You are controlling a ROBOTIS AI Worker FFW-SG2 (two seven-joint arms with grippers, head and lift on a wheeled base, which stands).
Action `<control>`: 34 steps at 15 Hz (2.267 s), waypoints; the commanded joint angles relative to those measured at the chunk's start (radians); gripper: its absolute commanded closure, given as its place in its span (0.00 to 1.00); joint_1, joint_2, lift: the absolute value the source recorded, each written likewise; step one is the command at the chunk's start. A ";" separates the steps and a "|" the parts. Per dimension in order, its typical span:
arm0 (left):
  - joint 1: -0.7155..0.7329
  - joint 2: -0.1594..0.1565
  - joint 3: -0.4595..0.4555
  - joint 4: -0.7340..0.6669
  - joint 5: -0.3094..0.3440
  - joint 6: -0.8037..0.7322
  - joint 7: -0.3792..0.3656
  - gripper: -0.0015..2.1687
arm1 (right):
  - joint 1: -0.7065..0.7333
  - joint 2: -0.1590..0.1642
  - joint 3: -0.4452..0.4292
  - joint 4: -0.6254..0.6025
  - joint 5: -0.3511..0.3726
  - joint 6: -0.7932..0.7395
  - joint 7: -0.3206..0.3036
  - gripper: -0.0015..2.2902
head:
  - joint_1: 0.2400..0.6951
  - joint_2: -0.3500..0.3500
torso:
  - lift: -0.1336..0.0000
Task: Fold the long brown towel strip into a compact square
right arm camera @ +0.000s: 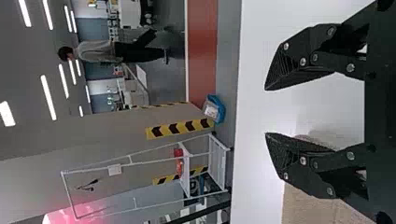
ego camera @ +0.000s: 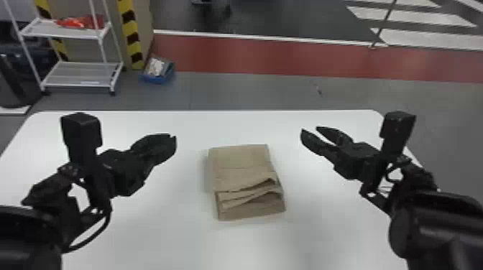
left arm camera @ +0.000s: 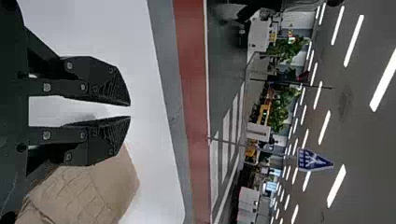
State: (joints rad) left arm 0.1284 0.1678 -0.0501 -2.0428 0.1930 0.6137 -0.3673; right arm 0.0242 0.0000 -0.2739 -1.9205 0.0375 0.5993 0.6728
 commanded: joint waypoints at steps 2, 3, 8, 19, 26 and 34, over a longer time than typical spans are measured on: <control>-0.095 -0.005 -0.028 0.067 -0.023 -0.081 0.108 0.01 | -0.050 0.001 0.001 -0.020 0.005 0.001 0.037 0.02 | 1.00 0.34 | 0.07; -0.118 -0.007 -0.054 0.095 -0.044 -0.130 0.179 0.01 | -0.075 0.001 -0.001 -0.021 0.010 0.023 0.060 0.02 | 1.00 0.35 | 0.07; -0.187 -0.016 -0.171 0.303 -0.103 -0.627 0.404 0.01 | -0.152 0.001 -0.057 0.035 -0.019 -0.072 0.156 0.02 | 0.76 0.39 | 0.07; -0.262 -0.036 -0.185 0.507 -0.135 -0.716 0.444 0.01 | -0.115 0.001 -0.088 0.267 -0.139 -0.284 0.010 0.02 | 0.79 0.33 | 0.07; -0.308 -0.024 -0.125 0.595 -0.139 -0.713 0.424 0.01 | -0.061 0.001 -0.042 0.256 -0.183 -0.287 -0.026 0.03 | 0.83 0.36 | 0.07; -0.259 -0.019 -0.051 0.579 -0.130 -0.713 0.413 0.01 | -0.056 0.001 0.064 0.248 -0.185 -0.296 -0.081 0.03 | 0.86 0.50 | 0.07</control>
State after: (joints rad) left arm -0.1432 0.1488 -0.1061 -1.4586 0.0629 -0.0968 0.0469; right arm -0.0319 0.0000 -0.2192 -1.6735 -0.1473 0.3063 0.5936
